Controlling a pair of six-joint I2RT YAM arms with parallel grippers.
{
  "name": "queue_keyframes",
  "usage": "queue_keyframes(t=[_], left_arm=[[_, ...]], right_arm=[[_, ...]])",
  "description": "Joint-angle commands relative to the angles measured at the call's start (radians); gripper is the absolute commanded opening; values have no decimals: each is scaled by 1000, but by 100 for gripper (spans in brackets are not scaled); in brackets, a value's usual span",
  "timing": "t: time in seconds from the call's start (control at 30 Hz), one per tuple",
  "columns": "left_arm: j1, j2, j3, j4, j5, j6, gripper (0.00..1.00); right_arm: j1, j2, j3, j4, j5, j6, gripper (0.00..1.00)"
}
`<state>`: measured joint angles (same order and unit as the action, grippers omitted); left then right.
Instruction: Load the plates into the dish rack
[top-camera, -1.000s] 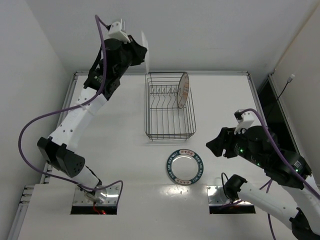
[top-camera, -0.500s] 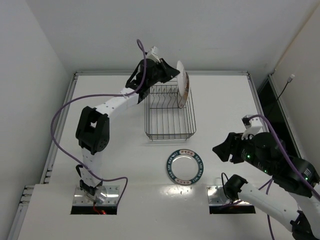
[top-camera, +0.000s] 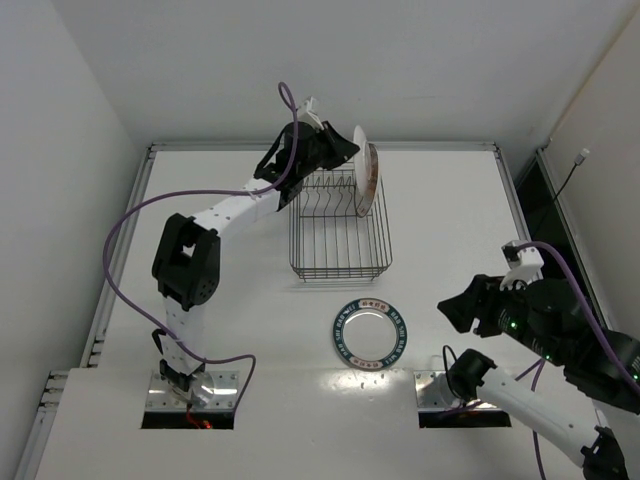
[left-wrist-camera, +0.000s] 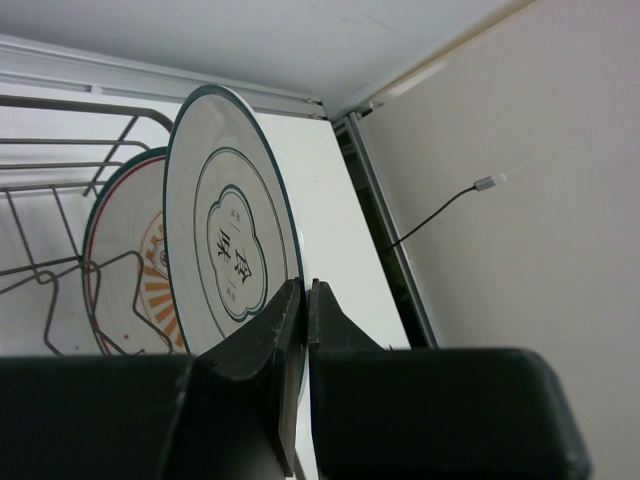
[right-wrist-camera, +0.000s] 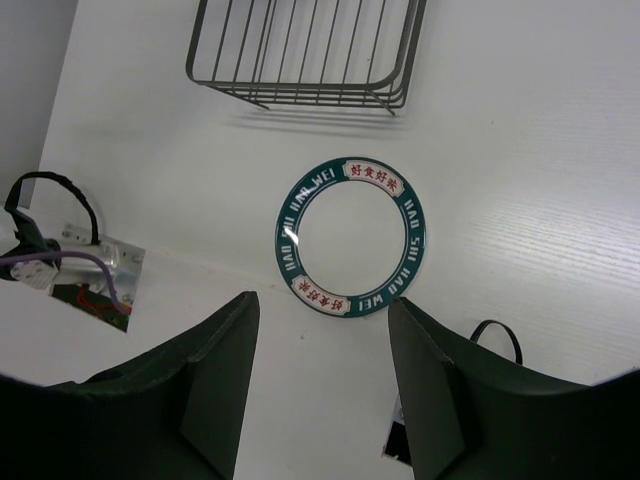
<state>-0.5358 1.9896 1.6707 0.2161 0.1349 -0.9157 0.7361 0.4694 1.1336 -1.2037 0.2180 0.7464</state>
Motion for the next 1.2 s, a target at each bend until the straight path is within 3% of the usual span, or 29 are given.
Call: queue_keyframes(t=[0.0, 0.67, 0.87, 1.17], left_arm=[[-4, -72, 52, 45, -24, 52, 0], [-4, -68, 6, 22, -72, 100, 0], [-4, -95, 70, 22, -72, 118, 0], [-4, -106, 52, 34, -81, 118, 0]], right_arm=[[0, -12, 6, -10, 17, 24, 52], [0, -21, 15, -37, 35, 33, 52], [0, -21, 6, -28, 35, 33, 52], [0, -12, -3, -19, 26, 33, 52]])
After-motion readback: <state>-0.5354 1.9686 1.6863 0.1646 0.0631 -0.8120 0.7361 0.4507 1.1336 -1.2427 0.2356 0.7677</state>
